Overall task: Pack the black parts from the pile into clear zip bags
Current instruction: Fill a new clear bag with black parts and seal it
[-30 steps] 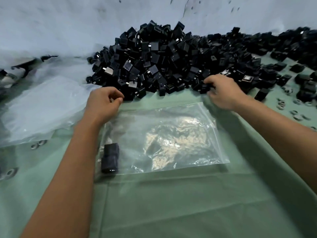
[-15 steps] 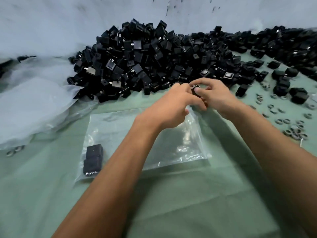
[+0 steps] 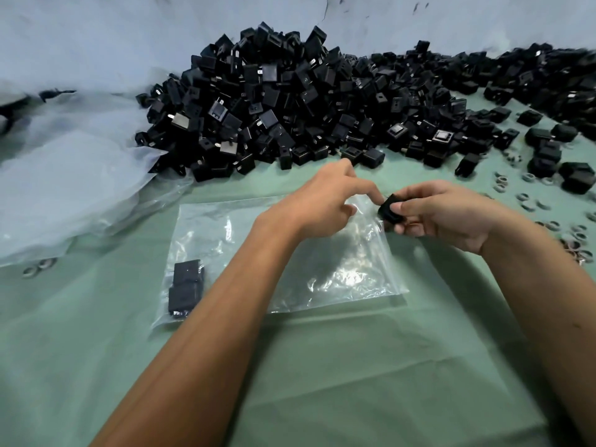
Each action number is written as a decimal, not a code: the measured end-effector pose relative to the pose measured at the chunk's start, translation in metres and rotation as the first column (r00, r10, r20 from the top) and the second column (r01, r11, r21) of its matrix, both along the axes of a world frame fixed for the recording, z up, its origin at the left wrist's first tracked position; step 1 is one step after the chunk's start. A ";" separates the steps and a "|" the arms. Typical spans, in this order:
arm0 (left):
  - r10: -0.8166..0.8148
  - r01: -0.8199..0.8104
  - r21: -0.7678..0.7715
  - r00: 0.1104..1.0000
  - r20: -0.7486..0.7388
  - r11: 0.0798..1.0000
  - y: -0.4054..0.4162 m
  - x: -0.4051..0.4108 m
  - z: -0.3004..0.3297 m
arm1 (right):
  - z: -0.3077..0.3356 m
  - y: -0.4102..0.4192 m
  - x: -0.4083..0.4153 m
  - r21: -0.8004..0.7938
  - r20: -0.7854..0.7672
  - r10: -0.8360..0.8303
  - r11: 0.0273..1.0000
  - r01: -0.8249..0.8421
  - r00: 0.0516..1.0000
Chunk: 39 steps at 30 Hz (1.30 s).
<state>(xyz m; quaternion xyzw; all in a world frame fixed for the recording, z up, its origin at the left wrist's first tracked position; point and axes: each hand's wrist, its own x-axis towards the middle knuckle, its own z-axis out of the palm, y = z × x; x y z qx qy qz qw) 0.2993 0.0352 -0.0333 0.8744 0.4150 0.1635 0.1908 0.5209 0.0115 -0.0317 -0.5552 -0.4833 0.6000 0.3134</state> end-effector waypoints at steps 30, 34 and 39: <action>-0.033 0.033 0.005 0.964 0.265 0.999 -0.007 -0.016 0.037 | 0.017 -0.011 -0.022 0.166 0.191 0.342 0.913 -0.374 0.920; -0.011 0.019 -0.028 0.964 0.267 0.999 -0.007 -0.022 0.040 | 0.025 -0.012 -0.029 0.242 0.244 0.352 0.880 -0.408 0.904; 0.010 -0.003 -0.031 0.975 0.224 1.000 -0.004 -0.034 0.042 | 0.032 -0.007 -0.019 0.347 0.180 0.076 0.928 -0.136 0.981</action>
